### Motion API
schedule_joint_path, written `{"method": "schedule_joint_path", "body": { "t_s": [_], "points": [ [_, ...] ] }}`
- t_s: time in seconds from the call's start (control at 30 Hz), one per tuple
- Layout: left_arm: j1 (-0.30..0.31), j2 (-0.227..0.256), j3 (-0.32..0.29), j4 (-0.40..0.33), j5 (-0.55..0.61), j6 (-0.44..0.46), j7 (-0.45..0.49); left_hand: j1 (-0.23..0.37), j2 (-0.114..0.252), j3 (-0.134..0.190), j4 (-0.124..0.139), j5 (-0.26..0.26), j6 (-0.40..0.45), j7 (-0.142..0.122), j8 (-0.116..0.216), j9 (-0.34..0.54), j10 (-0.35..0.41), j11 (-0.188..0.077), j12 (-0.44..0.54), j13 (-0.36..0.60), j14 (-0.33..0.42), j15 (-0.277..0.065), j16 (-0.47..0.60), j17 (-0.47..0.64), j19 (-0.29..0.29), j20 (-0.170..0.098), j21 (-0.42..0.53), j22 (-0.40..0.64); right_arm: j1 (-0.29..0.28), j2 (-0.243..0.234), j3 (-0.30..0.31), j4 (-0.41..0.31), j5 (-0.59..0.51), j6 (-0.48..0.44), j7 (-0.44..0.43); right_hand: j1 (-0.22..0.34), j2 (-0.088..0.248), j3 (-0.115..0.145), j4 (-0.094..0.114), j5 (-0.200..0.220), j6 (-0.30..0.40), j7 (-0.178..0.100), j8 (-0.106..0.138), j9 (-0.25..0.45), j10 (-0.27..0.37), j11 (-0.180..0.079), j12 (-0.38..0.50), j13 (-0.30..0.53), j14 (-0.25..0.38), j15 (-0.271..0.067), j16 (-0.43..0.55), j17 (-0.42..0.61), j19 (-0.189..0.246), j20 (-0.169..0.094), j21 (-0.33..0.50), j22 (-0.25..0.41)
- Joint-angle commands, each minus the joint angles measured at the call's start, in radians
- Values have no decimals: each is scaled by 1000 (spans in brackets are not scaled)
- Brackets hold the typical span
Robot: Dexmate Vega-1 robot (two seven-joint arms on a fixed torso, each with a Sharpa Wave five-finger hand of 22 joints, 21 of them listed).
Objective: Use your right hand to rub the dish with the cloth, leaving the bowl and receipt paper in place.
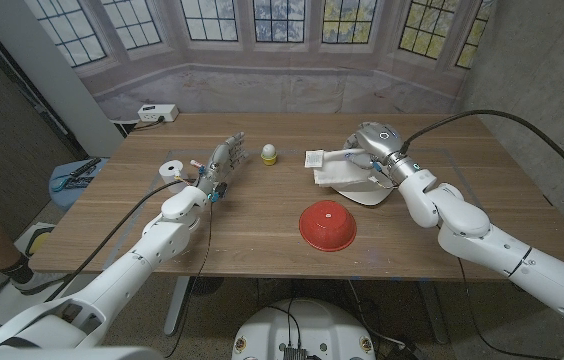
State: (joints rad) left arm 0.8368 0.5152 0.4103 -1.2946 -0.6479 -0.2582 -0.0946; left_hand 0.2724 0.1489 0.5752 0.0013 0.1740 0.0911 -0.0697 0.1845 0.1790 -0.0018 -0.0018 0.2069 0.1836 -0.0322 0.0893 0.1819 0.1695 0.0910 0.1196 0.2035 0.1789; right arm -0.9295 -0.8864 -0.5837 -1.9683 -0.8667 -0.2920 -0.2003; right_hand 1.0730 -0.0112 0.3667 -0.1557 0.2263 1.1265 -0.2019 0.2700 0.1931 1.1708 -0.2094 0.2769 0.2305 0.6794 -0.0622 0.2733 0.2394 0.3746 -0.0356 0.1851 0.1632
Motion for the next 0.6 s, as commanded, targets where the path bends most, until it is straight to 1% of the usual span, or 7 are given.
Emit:
{"method": "schedule_joint_path", "body": {
  "t_s": [0.03,0.23,0.33,0.6],
  "points": [
    [-9,0,-1,17,-2,-2,-8,-5,-2,3,-6,-1,4,-1,1,2,8,-6,-1,5,0,3,-4,2,5,6,-2,1,-7,-19,9,9,26,-11,35,9,7,-4,-2,-1,3,-4,4,1,-1,-3,-2,2,2,-168,-1,5,7,-56,0,1],
    [-11,3,-2,19,-5,4,-11,-5,-2,4,-7,-1,3,0,1,2,8,-5,-1,5,0,5,-4,2,4,6,-2,1,10,-12,1,33,42,-18,64,10,8,-5,-1,-2,0,-4,1,1,-3,-3,-4,1,1,-166,-3,5,4,-56,-2,1],
    [-11,4,-3,20,-4,8,-8,-5,-2,5,-8,-2,9,5,3,2,8,-5,-1,5,0,5,-4,2,4,6,-2,1,19,-11,-7,45,42,-23,74,5,8,-8,2,-3,-7,-5,-2,2,-11,-3,-9,0,-1,-162,-5,5,-2,-51,-3,1],
    [-22,4,-4,34,-3,6,-14,-3,-1,7,-11,-1,16,9,5,2,7,-6,-1,5,-1,5,-4,1,4,7,-2,1,38,-7,-23,73,41,-26,73,8,11,-6,1,-2,-16,-6,-7,2,-21,-4,-15,1,-7,-163,-11,3,-9,-46,-5,1]
  ]
}}
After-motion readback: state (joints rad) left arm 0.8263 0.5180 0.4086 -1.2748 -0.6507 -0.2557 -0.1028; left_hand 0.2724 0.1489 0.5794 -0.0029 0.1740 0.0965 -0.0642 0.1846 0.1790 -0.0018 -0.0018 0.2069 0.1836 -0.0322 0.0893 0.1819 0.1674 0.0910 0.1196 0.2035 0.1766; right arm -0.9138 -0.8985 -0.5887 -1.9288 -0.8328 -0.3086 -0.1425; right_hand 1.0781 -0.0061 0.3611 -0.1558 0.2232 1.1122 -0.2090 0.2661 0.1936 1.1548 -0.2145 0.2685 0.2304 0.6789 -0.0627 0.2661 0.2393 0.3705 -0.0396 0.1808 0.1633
